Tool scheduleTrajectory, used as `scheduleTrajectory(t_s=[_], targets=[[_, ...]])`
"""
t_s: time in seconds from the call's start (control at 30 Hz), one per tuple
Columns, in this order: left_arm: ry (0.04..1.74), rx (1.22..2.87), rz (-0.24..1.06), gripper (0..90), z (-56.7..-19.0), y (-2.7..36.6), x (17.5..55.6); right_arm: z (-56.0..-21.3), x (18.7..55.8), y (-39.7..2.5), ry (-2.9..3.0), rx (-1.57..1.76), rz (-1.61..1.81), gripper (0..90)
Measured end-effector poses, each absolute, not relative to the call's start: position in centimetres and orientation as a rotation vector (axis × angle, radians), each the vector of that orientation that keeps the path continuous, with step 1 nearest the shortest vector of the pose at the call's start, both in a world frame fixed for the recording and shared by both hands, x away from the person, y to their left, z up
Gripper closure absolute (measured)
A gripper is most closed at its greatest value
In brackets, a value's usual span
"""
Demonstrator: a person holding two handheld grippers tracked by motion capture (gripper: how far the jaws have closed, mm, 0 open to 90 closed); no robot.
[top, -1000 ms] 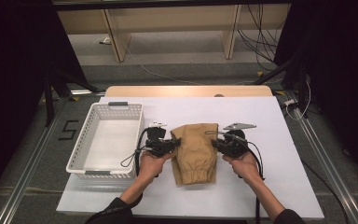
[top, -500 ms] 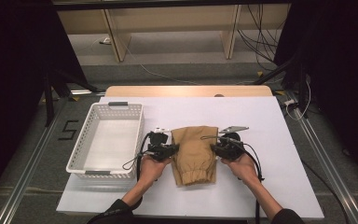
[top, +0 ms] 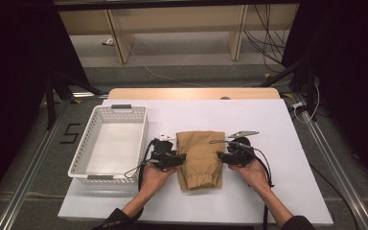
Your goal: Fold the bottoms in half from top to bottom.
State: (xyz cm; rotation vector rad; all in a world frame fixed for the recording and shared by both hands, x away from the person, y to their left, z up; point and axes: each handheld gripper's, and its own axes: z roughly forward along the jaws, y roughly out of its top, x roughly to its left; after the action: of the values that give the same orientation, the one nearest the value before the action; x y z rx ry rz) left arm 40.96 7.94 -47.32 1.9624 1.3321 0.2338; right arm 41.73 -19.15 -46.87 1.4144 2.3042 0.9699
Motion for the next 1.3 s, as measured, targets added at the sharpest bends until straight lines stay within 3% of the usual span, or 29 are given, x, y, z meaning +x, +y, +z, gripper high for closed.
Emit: scheduleTrajectory(t_s=[0.1,0.2,0.43,0.67,0.8,1.3], targets=[[1.38,1.946,0.195,43.7,-47.8,8.3,41.2,-47.0,41.8,-19.3,2.296,1.459,0.968,42.8],[1.396,1.944,0.141,43.7,-48.3,8.5,41.4,-47.4,42.0,-19.1,2.31,1.475,0.964,43.2],[1.374,1.937,0.099,57.5,-48.6,8.6,41.4,-47.9,42.1,-18.2,2.341,1.522,0.948,49.3],[1.348,1.947,0.065,78.6,-48.9,8.6,41.3,-48.0,41.9,-18.1,2.359,1.551,0.98,72.9],[1.339,1.947,0.057,83.5,-48.9,8.6,41.3,-47.8,41.8,-18.3,2.357,1.565,1.007,81.8],[1.247,2.03,-0.017,83.9,-48.6,8.7,37.3,-47.1,37.0,-19.5,2.449,1.557,1.035,82.4]])
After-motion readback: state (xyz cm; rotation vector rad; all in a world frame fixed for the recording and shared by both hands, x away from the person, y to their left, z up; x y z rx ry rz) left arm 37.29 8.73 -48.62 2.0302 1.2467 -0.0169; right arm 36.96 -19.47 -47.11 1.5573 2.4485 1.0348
